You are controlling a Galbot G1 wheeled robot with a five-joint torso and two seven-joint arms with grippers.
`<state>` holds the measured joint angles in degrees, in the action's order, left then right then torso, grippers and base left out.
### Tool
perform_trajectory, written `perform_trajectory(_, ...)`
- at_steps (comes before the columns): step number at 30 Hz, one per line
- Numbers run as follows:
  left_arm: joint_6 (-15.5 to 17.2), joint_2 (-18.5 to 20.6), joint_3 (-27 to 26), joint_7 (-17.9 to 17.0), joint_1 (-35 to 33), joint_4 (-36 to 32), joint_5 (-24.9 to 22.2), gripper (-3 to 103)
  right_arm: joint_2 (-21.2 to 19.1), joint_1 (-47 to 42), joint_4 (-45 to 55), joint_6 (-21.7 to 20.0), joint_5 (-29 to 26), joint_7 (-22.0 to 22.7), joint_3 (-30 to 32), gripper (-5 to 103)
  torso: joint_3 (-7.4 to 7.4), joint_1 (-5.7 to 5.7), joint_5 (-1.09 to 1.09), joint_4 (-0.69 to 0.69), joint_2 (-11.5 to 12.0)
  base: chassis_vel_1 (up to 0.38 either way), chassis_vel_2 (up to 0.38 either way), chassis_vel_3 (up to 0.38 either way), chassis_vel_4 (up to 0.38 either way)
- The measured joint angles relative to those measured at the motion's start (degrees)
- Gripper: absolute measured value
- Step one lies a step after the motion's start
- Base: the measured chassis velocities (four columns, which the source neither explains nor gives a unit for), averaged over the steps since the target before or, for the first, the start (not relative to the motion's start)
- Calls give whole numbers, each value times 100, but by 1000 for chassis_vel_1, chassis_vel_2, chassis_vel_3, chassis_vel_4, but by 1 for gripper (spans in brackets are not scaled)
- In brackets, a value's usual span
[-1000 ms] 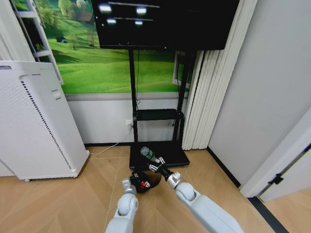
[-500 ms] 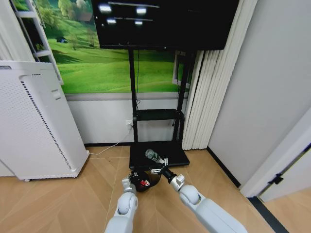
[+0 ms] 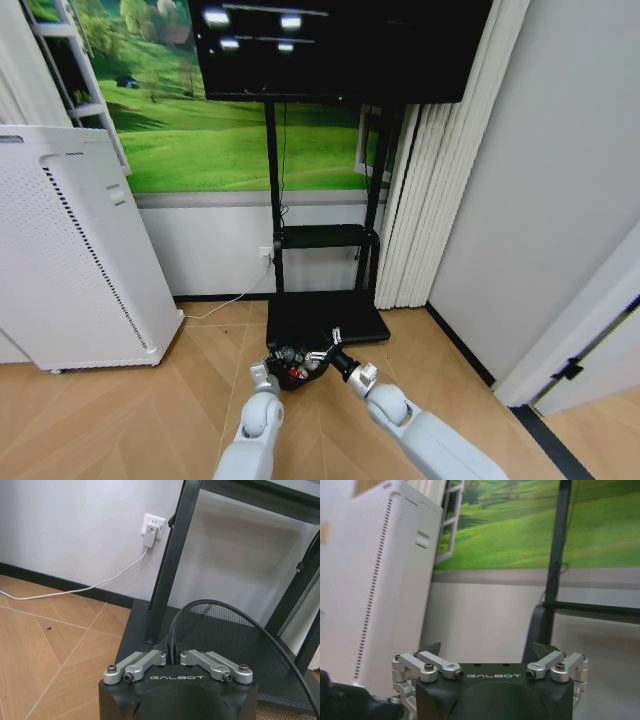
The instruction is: Pick up the trash bin and place the garbage on the floor into it.
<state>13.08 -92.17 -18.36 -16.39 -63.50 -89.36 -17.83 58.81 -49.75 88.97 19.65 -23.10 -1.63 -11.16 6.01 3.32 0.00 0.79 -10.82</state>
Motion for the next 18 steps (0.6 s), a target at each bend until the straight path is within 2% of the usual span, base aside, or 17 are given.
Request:
perform_trajectory(4,-1,46,-69,5,-139,-226,-30,6,65,-55,-348,-133,71,334,347,100,0,0,0,1,1,0,0,0,0)
perform_trajectory(7,-2,76,-100,9,-198,-310,-32,6,67,-79,-425,-169,55,385,479,100,0,0,0,1,0,0,0,0,0)
perform_trajectory(9,-6,216,-275,30,-485,-780,-34,6,39,-172,-677,-206,-59,541,931,100,0,0,0,2,0,0,0,0,0)
perform_trajectory(10,-6,216,-275,30,-485,-780,-34,6,39,-172,-677,-206,-59,541,931,100,0,0,0,2,0,0,0,0,0)
perform_trajectory(12,-122,376,-485,71,-766,-1239,-27,6,-46,-248,-858,-109,-183,680,1222,100,0,0,0,0,0,0,0,0,0)
perform_trajectory(15,-206,462,-595,82,-893,-1459,-19,6,-115,-327,-903,-81,-252,694,1398,100,0,0,1,-1,0,0,0,0,0)
perform_trajectory(18,-397,659,-850,95,-1250,-2051,-48,6,-249,-542,-993,-81,-340,673,1890,100,-1,-1,-1,2,0,0,0,0,0)
